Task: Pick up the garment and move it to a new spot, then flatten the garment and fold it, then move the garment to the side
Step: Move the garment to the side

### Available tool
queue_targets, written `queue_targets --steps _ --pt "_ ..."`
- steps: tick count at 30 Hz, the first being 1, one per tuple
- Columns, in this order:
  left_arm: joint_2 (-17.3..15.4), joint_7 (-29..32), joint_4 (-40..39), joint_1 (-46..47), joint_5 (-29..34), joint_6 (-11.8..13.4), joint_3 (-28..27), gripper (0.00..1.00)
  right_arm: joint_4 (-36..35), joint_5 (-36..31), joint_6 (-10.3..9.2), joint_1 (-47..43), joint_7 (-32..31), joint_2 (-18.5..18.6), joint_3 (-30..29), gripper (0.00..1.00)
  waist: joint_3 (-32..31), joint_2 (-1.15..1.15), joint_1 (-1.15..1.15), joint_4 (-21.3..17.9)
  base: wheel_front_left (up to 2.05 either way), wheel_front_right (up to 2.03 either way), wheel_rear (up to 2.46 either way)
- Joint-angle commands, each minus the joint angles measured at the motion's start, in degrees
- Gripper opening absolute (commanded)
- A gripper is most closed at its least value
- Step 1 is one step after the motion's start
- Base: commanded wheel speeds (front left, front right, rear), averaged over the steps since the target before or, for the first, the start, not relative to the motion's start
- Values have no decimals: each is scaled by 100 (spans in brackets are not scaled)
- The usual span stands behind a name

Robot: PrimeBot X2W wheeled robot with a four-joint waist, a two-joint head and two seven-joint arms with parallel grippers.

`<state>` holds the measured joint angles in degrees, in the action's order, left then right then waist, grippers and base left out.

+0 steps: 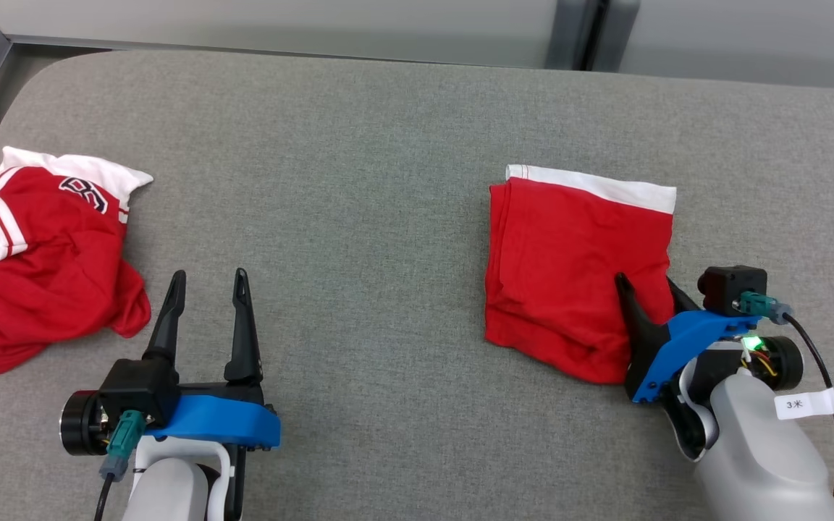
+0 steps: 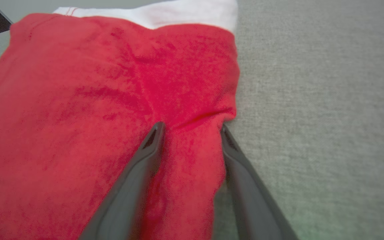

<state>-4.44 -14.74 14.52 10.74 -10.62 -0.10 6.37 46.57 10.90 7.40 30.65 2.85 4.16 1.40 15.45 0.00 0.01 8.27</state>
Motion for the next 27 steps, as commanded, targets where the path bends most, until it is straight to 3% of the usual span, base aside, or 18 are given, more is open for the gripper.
queue_targets --steps 1,9,15,22,27 --pt "9 -32 12 99 -27 -23 22 100 120 93 17 -20 -14 -112 155 0 15 0 -1 -6 0 0 0" --pt "25 -47 48 254 -62 -59 64 100 -97 256 9 286 499 241 494 0 222 0 -1 -232 0 0 0" --pt "-73 -50 -57 479 0 -60 6 100 -512 294 9 337 752 589 705 0 552 0 -1 -792 0 0 0" --pt "-225 -51 -244 837 81 -48 -30 100 -967 398 10 108 941 969 421 0 937 0 -1 -1445 0 0 0" --pt "-283 -51 -323 1012 137 -53 29 100 -1205 438 10 -36 1009 1120 119 0 1084 0 -1 -1646 0 0 0"
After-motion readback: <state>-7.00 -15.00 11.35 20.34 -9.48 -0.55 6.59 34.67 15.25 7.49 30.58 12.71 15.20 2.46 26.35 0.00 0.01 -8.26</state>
